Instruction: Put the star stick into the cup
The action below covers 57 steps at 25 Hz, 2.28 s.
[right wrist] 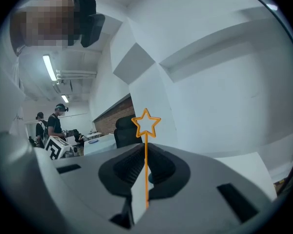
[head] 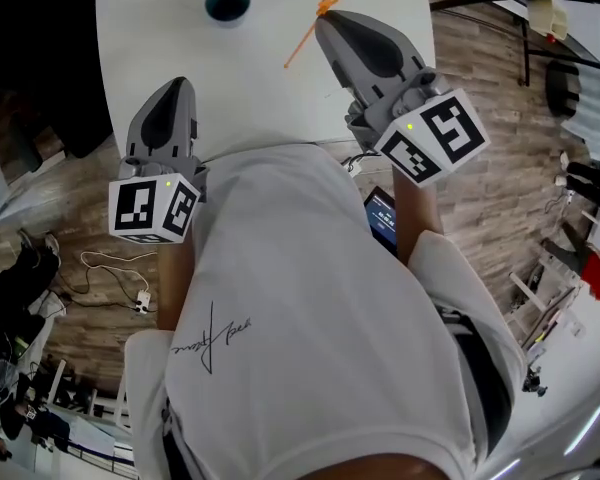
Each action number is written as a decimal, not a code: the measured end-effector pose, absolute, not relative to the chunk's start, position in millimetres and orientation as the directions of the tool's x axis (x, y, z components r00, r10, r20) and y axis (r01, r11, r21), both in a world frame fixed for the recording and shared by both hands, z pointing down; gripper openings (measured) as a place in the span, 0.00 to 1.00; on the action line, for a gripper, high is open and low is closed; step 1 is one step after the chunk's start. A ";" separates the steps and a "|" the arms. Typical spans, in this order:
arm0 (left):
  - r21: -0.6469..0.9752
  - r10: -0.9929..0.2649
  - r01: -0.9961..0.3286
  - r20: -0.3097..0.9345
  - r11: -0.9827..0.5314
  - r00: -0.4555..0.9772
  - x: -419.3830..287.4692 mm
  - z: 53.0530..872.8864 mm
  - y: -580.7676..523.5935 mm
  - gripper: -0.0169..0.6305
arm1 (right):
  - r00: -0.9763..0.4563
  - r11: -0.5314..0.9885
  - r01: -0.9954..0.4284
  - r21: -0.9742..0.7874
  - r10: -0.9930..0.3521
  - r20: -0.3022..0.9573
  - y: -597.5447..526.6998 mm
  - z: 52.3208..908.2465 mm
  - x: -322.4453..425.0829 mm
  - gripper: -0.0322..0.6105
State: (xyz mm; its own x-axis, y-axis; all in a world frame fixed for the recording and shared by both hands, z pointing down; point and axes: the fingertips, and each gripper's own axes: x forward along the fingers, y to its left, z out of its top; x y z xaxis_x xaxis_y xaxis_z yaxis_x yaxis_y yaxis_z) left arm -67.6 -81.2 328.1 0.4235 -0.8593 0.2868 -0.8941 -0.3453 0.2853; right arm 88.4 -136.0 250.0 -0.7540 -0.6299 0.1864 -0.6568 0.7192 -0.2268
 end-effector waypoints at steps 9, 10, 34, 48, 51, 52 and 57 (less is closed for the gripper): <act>0.317 -0.853 -0.887 0.297 -0.337 0.430 -72.5 337.2 -87.4 0.04 | -0.762 0.735 -0.647 -0.203 -0.631 0.146 -152.3 237.2 70.4 0.09; 0.319 -0.851 -0.884 0.295 -0.341 0.434 -73.1 337.5 -89.9 0.04 | -0.765 0.740 -0.644 -0.193 -0.629 0.142 -153.9 235.2 67.1 0.09; 0.350 -0.829 -0.874 0.329 -0.338 0.452 -83.5 353.4 -103.4 0.04 | -0.792 0.773 -0.611 -0.172 -0.601 0.110 -183.0 230.8 37.7 0.09; 0.364 -0.825 -0.876 0.349 -0.317 0.444 -88.3 360.3 -104.4 0.04 | -0.799 0.779 -0.601 -0.177 -0.594 0.095 -200.3 231.7 23.7 0.09; 0.364 -0.824 -0.877 0.353 -0.315 0.443 -89.0 360.4 -104.9 0.04 | -0.798 0.777 -0.602 -0.184 -0.596 0.090 -204.0 232.2 22.2 0.09; 0.364 -0.824 -0.877 0.355 -0.313 0.441 -89.4 361.3 -104.9 0.04 | -0.797 0.776 -0.602 -0.188 -0.597 0.088 -205.1 233.0 22.0 0.09; 0.370 -0.821 -0.878 0.367 -0.303 0.437 -91.2 366.7 -105.8 0.04 | -0.797 0.773 -0.602 -0.201 -0.597 0.089 -210.8 239.4 20.2 0.09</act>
